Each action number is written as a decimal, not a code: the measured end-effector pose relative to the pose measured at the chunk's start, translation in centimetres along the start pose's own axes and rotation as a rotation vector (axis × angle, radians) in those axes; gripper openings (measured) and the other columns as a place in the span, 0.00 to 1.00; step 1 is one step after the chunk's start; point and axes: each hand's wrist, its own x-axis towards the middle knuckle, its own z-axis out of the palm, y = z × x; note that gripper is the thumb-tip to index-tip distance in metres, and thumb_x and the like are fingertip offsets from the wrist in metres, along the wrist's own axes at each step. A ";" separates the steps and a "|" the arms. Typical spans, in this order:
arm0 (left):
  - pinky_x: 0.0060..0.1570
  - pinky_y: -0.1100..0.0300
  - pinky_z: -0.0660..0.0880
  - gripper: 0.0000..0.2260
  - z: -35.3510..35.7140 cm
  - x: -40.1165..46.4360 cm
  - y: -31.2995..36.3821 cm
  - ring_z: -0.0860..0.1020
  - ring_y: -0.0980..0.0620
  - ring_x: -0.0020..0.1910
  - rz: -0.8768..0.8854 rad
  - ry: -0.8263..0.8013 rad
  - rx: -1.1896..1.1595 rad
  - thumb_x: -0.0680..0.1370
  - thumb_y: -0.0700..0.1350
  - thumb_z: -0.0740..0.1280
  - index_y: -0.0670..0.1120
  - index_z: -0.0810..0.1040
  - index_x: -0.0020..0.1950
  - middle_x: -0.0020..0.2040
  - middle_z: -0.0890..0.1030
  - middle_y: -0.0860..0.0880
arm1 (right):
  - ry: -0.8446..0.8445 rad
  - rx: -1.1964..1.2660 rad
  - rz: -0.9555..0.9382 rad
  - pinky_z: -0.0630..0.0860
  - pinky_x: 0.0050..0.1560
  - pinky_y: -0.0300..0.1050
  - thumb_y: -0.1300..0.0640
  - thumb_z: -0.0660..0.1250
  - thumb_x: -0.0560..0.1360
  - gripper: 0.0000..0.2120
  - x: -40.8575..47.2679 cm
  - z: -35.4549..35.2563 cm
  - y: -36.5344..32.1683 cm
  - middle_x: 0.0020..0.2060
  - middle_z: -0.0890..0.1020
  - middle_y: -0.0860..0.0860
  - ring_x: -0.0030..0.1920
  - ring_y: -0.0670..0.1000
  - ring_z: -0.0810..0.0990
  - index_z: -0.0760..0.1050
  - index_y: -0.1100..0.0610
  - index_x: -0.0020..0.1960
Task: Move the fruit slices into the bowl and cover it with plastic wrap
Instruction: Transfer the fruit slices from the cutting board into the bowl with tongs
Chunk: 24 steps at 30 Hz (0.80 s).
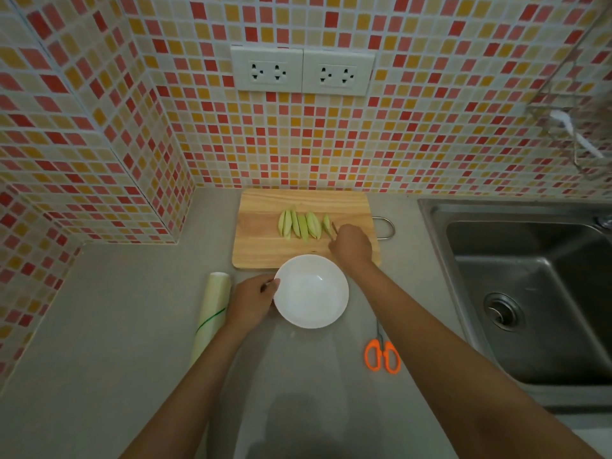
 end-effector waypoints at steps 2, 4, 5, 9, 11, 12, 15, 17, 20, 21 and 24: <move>0.47 0.50 0.77 0.11 0.0 -0.1 0.0 0.78 0.47 0.40 -0.005 -0.001 -0.007 0.80 0.46 0.62 0.44 0.83 0.52 0.41 0.82 0.47 | 0.004 -0.049 -0.020 0.68 0.38 0.44 0.66 0.62 0.74 0.07 -0.4 -0.1 -0.4 0.49 0.82 0.58 0.50 0.58 0.80 0.77 0.63 0.49; 0.47 0.51 0.77 0.11 0.0 -0.2 0.0 0.79 0.47 0.41 -0.012 -0.002 -0.014 0.80 0.46 0.61 0.45 0.83 0.52 0.41 0.82 0.48 | 0.000 -0.053 -0.038 0.68 0.38 0.44 0.67 0.61 0.74 0.06 -0.8 -0.4 -0.7 0.48 0.82 0.58 0.49 0.58 0.80 0.76 0.63 0.45; 0.47 0.52 0.77 0.11 0.0 -0.2 0.0 0.79 0.47 0.41 -0.014 -0.005 -0.012 0.80 0.46 0.61 0.45 0.83 0.52 0.40 0.82 0.48 | -0.002 -0.030 -0.043 0.67 0.37 0.44 0.67 0.61 0.74 0.05 -1.0 -0.6 -0.7 0.46 0.81 0.57 0.48 0.58 0.80 0.74 0.61 0.41; 0.43 0.54 0.74 0.12 0.0 -0.3 0.0 0.77 0.49 0.37 -0.009 -0.020 -0.007 0.80 0.46 0.61 0.46 0.83 0.47 0.34 0.79 0.52 | 0.018 0.225 -0.024 0.57 0.26 0.42 0.63 0.65 0.73 0.18 -3.6 -1.7 0.0 0.26 0.68 0.51 0.29 0.51 0.69 0.61 0.58 0.28; 0.42 0.54 0.74 0.12 -0.1 -0.3 0.1 0.77 0.49 0.36 -0.005 -0.021 -0.006 0.80 0.46 0.61 0.46 0.83 0.47 0.33 0.79 0.52 | 0.006 0.333 -0.053 0.55 0.27 0.41 0.61 0.66 0.72 0.19 -6.4 -2.1 0.8 0.24 0.65 0.51 0.26 0.49 0.63 0.62 0.59 0.26; 0.42 0.54 0.74 0.12 -0.1 -0.3 0.1 0.77 0.49 0.36 -0.005 -0.020 -0.008 0.80 0.46 0.61 0.45 0.83 0.47 0.34 0.79 0.52 | -0.009 0.356 -0.077 0.55 0.28 0.42 0.60 0.66 0.72 0.17 -7.9 -2.1 1.4 0.24 0.65 0.52 0.26 0.49 0.63 0.65 0.60 0.27; 0.41 0.55 0.73 0.12 -0.1 -0.3 0.3 0.77 0.49 0.34 -0.008 -0.017 0.011 0.80 0.46 0.60 0.46 0.83 0.45 0.33 0.79 0.51 | -0.065 0.306 -0.117 0.61 0.30 0.43 0.58 0.67 0.72 0.13 -12.1 -1.6 3.0 0.26 0.71 0.53 0.28 0.50 0.69 0.75 0.65 0.33; 0.40 0.56 0.72 0.12 -0.1 -0.3 0.3 0.76 0.50 0.34 -0.015 -0.010 0.028 0.80 0.46 0.60 0.46 0.82 0.45 0.34 0.80 0.50 | -0.122 0.224 -0.113 0.63 0.31 0.44 0.57 0.66 0.73 0.12 -13.7 -1.0 3.4 0.27 0.72 0.53 0.31 0.52 0.71 0.76 0.65 0.35; 0.38 0.57 0.72 0.12 -0.1 -0.3 0.4 0.76 0.52 0.30 -0.021 -0.013 0.033 0.80 0.45 0.60 0.46 0.82 0.45 0.34 0.80 0.49 | -0.140 0.113 -0.098 0.62 0.31 0.43 0.55 0.65 0.73 0.11 -14.4 -0.5 3.5 0.26 0.68 0.51 0.32 0.53 0.70 0.73 0.60 0.35; 0.38 0.57 0.72 0.12 -0.1 -0.3 0.5 0.76 0.52 0.30 -0.019 -0.015 0.039 0.80 0.45 0.60 0.46 0.82 0.46 0.34 0.80 0.49 | -0.124 0.110 -0.101 0.63 0.31 0.43 0.54 0.66 0.73 0.12 -14.1 -0.7 3.5 0.27 0.69 0.51 0.32 0.52 0.71 0.75 0.60 0.35; 0.42 0.53 0.76 0.13 -0.2 -0.3 0.5 0.78 0.48 0.33 -0.015 -0.021 0.030 0.80 0.45 0.60 0.44 0.83 0.47 0.36 0.82 0.46 | -0.034 0.228 -0.103 0.60 0.29 0.43 0.52 0.68 0.73 0.14 -11.8 -1.9 2.8 0.24 0.68 0.48 0.28 0.50 0.69 0.73 0.59 0.33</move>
